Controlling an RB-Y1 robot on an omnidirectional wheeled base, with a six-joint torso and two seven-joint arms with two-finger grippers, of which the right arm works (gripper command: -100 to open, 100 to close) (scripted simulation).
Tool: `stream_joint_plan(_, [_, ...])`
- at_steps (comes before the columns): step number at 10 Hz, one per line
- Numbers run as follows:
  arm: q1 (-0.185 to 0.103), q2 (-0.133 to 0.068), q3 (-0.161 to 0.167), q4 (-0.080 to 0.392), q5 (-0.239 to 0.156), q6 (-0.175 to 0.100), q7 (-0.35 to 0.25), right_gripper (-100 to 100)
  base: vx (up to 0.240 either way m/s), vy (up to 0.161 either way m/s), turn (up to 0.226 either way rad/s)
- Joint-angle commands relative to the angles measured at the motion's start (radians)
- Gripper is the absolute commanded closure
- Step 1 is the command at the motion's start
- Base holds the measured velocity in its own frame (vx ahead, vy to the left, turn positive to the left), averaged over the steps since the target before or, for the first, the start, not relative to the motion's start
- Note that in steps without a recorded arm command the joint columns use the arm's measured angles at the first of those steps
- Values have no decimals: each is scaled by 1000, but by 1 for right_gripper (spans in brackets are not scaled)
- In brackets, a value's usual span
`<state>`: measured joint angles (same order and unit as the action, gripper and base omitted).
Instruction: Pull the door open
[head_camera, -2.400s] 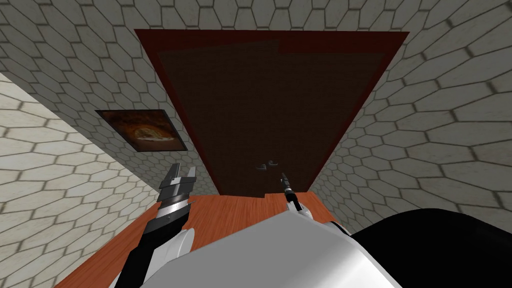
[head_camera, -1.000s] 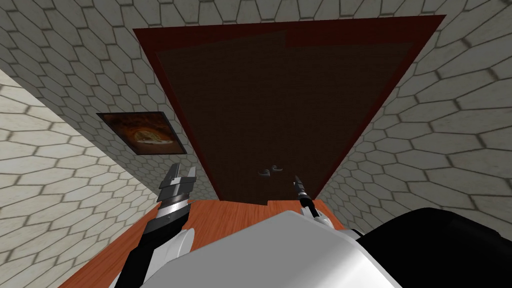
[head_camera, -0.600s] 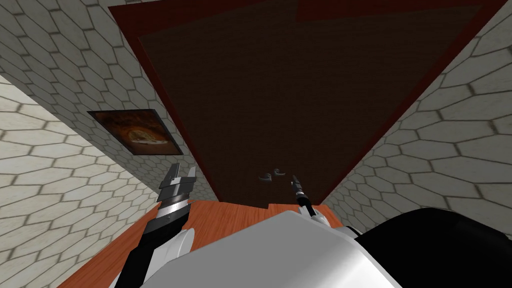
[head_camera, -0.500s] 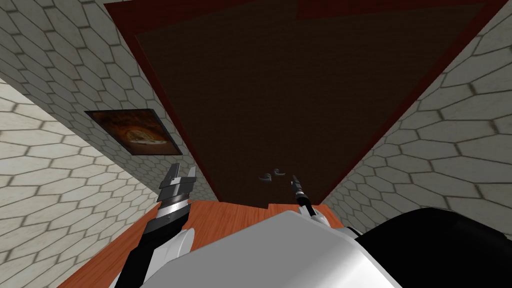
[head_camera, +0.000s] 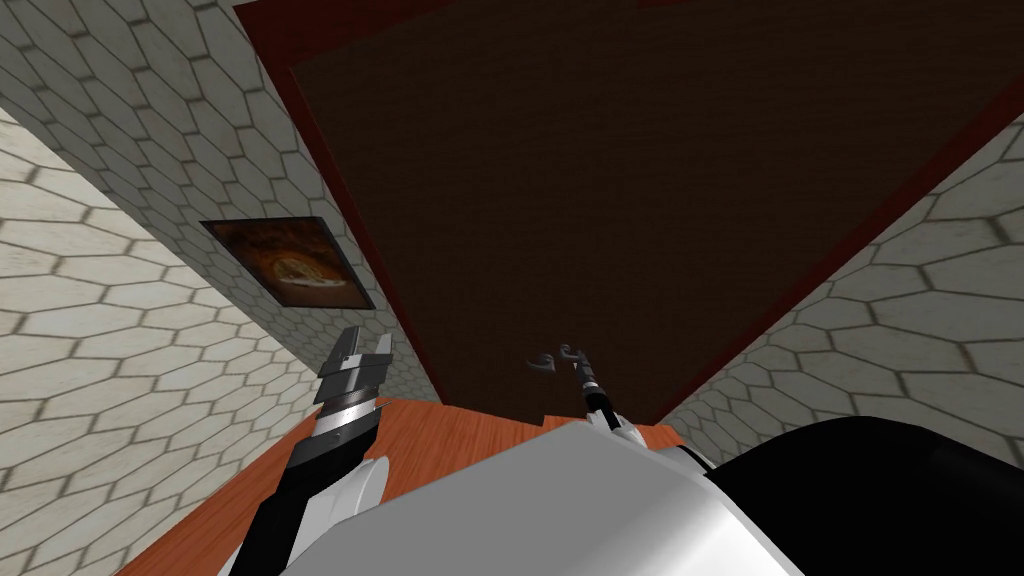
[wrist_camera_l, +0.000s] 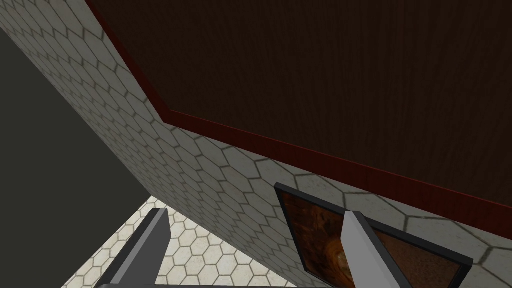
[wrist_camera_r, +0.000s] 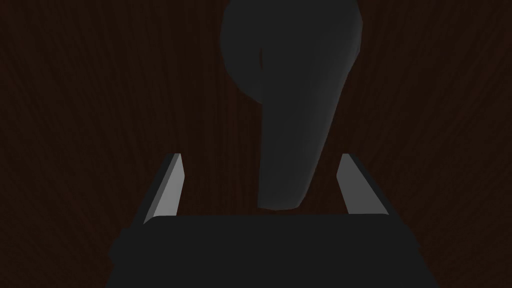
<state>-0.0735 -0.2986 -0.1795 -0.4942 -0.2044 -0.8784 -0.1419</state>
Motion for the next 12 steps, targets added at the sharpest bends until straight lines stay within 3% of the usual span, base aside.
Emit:
stream_joint_plan(1, [12,3,-1,-50,-1,16,4,-100,0,0,0])
stream_joint_plan(2, [16,4,-1,-46,-1,15,4,-100,0,0,0])
stream_joint_plan(3, [16,4,-1,-46,-1,15,4,100,0,0,0])
stream_joint_plan(8, [16,4,-1,-46,-1,15,4,100,0,0,0])
stream_joint_plan(9, [42,-30,-19,-38,-10,13,-5,100,-108,-45,-60])
stream_joint_plan(10, [47,-37,-20,-36,-10,12,-9,100,-165,-51,-29])
stream_joint_plan(11, [47,-37,-20,-69,-10,12,-9,100,-122,-12,0])
stream_joint_plan(12, [47,-37,-20,-46,-10,12,-9,100,-53,10,6])
